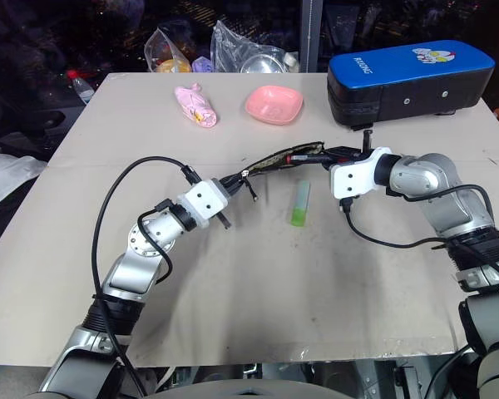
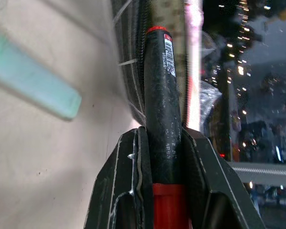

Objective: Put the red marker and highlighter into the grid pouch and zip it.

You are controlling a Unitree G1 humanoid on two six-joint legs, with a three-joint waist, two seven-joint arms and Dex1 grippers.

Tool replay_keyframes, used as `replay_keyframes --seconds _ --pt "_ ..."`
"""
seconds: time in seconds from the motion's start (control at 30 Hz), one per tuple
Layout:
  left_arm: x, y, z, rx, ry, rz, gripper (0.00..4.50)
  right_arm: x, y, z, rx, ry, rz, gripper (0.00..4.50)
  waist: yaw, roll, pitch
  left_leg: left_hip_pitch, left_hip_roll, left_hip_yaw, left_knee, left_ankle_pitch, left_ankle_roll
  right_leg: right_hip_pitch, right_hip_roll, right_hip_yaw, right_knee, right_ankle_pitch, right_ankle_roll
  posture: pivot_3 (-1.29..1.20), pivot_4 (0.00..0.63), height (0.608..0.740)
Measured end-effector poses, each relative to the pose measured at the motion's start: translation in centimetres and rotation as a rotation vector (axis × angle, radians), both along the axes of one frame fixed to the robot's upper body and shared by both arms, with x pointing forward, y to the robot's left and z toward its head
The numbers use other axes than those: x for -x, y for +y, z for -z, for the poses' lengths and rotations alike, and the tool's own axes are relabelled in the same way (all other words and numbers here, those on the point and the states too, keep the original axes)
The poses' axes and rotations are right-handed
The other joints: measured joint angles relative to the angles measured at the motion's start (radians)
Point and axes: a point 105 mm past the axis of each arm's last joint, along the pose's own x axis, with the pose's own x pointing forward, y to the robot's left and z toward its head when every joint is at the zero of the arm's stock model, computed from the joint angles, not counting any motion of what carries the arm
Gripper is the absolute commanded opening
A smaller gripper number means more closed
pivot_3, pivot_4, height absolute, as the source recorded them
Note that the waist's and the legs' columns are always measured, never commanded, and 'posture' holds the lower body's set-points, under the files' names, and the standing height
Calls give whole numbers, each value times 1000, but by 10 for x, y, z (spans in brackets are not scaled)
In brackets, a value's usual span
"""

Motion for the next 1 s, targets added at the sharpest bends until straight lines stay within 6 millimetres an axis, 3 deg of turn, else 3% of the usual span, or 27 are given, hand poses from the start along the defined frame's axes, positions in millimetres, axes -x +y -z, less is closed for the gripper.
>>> replay_keyframes --seconds 0.13,0.37,0.63,0.7,0.77,0.9,0.93,1.0 --pt "3 -9 1 -44 -12 45 0 -5 15 -2 90 -39 -73 321 -3 0 0 0 1 1 0 0 0 0 0 0 1 0 0 0 150 717" --pt "3 -10 0 -64 -17 61 0 -2 53 3 94 -31 -207 321 -3 1 0 0 1 1 0 0 0 0 1 0 1 0 0 0 150 717" --pt "2 -9 2 -21 7 49 0 -7 65 10 51 16 -218 321 0 1 0 0 1 1 1 0 0 0 0 0 1 0 0 0 150 717" --pt "1 -9 3 -8 19 41 0 -7 66 12 39 33 -216 1425 -1 1 0 0 1 1 1 0 0 0 0 0 1 0 0 0 150 717" --pt "1 -9 2 12 28 39 0 -6 70 10 2 60 -225 2235 -2 1 0 0 1 1 1 0 0 0 0 0 1 0 0 0 150 717" --pt "-1 -4 3 52 49 14 0 -3 70 -6 -98 95 -233 4216 -1 1 1 0 1 1 1 0 0 0 0 0 1 0 0 0 150 717" --pt "-1 -1 3 59 53 3 0 -2 68 -15 -142 89 -235 4461 -1 1 0 0 1 1 1 0 0 0 0 0 1 0 0 0 150 717" --pt "-1 1 4 74 66 -6 0 0 63 -31 -229 74 -228 4461 0 1 0 0 1 1 1 0 0 0 0 0 1 0 0 0 150 717"
